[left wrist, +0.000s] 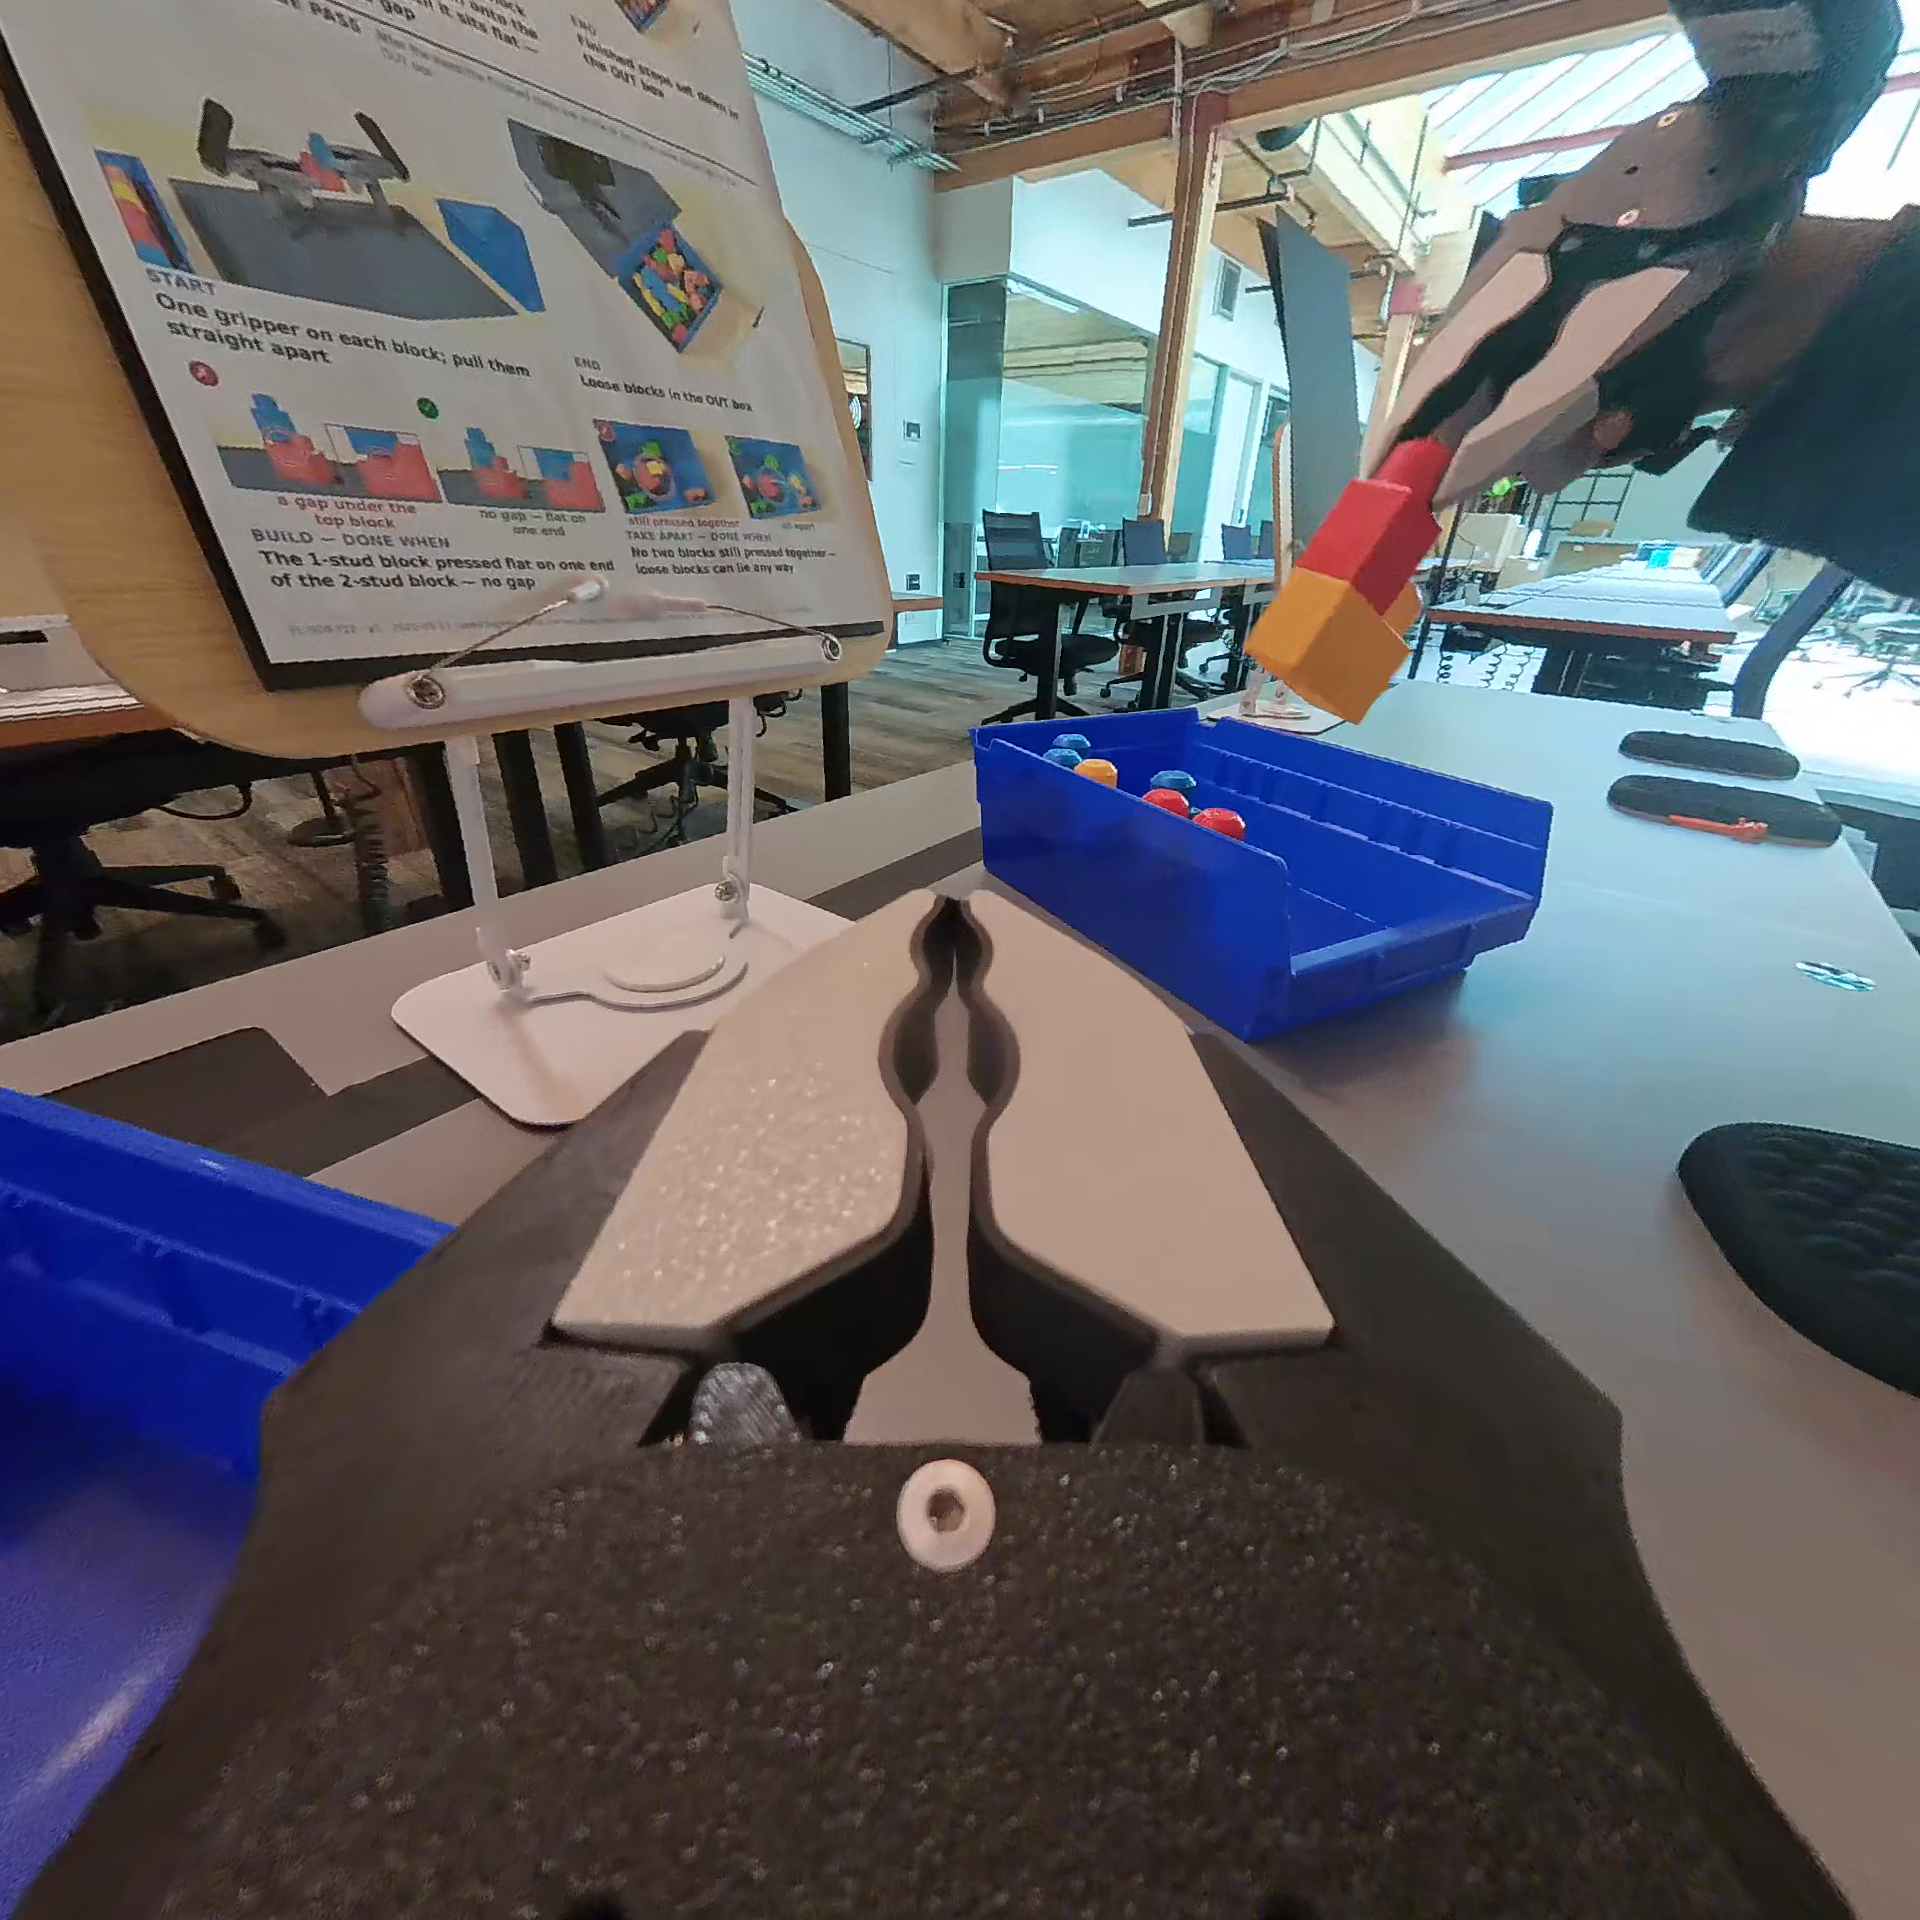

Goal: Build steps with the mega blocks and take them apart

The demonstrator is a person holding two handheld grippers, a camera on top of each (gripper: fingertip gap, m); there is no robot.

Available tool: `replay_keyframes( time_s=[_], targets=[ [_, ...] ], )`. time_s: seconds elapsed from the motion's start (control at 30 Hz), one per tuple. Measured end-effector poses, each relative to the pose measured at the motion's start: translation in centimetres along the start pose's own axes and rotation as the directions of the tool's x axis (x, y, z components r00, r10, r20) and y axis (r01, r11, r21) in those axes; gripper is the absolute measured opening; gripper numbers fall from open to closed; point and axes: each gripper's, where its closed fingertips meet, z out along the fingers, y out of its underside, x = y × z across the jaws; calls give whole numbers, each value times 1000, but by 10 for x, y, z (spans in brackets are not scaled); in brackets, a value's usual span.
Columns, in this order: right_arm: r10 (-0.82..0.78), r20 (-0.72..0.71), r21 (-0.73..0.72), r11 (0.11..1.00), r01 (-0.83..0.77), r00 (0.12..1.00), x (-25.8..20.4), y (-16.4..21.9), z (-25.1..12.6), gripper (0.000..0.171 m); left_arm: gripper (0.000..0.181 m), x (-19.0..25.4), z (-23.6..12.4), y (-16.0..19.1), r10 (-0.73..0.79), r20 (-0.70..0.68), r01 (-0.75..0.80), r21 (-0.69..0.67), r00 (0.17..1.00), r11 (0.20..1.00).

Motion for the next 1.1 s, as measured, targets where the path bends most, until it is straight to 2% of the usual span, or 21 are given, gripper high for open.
replay_keyframes(
  time_s=[0.1,0.2,0.33,0.7,0.93,1.0,1.1],
  targets=[
    [26,54,-120,993,-19,998,-9,29,15,29,0,0,0,1,7,6,-6,-4,1000,1000],
    [53,118,-180,983,-31,992,-25,47,37,29,0,1,1,2,9,0,-9,-10,1000,1000],
    [50,133,-251,968,-15,990,-37,66,71,29,0,2,2,5,22,1,-22,-21,1000,1000],
    [66,88,-319,947,-34,994,-36,74,131,29,0,4,1,6,33,-9,-33,-29,999,999],
    [59,44,-286,957,-44,997,-30,66,137,30,0,4,0,7,42,-8,-43,-31,999,999],
    [66,44,-214,975,-55,997,-30,51,128,34,0,3,0,7,42,-6,-43,-31,999,999],
    [80,38,-19,997,-80,996,-30,9,105,36,0,2,1,8,41,-4,-41,-34,999,999]
  ],
)
